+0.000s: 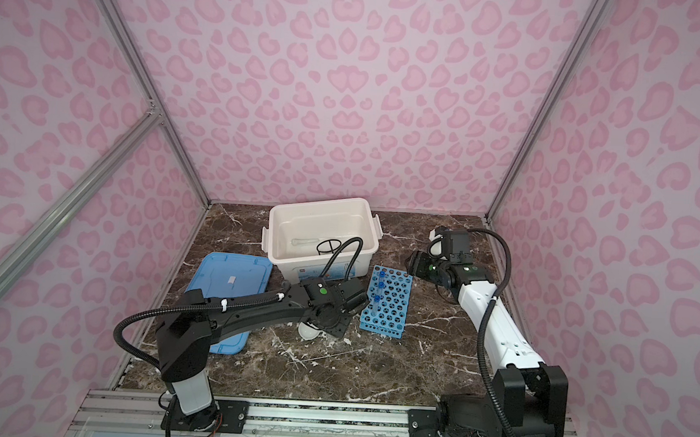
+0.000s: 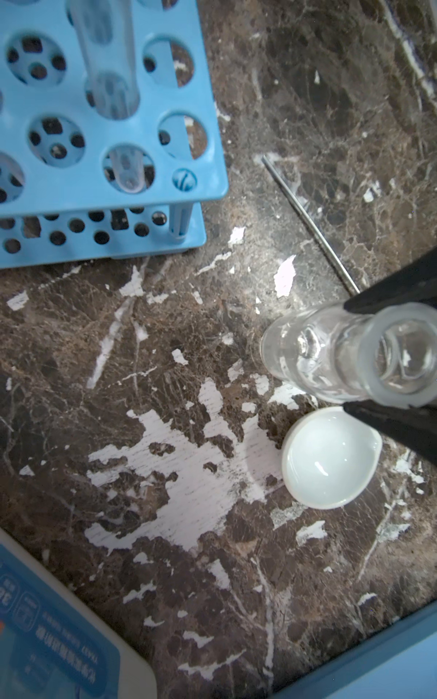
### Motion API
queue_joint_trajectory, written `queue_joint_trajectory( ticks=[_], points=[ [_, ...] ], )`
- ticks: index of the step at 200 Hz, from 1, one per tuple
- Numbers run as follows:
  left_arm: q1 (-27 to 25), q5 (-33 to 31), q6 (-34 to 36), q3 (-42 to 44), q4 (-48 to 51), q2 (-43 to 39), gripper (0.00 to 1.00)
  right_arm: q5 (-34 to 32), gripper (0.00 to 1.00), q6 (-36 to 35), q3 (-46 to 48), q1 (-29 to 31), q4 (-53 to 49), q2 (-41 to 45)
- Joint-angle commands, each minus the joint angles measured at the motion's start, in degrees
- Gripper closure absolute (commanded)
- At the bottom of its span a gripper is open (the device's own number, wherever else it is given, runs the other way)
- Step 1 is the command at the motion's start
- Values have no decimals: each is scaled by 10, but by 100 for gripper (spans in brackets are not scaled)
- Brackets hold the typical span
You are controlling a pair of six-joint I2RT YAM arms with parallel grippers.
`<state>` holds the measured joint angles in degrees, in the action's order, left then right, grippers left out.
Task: Organize the chemistry lab equipment
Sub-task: 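Close the left gripper on the flask neck and lift it, then carry the glass flask over the white bin with the left gripper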
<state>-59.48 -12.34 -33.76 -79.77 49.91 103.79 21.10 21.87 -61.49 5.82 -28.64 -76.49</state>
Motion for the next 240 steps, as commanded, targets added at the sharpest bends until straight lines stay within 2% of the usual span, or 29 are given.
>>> queue_joint_trajectory(
  ticks=[1, 80, 150, 185, 240],
  points=[
    [5, -21, 3, -13, 24, -19, 76, 5, 32, 3, -1, 0, 10, -3],
    [63, -51, 46, -86, 71, -86, 76, 23, 32, 23, -17, 0, 43, -16],
    [150, -4, 100, -187, 79, -122, 77, 33, 32, 47, -55, 18, 74, -59],
    [198, 20, 134, -250, 81, -103, 77, 32, 32, 51, -89, 35, 78, -88],
    [257, 51, 195, -366, 97, -5, 78, 23, 32, 45, -151, 64, 65, -147]
  ],
)
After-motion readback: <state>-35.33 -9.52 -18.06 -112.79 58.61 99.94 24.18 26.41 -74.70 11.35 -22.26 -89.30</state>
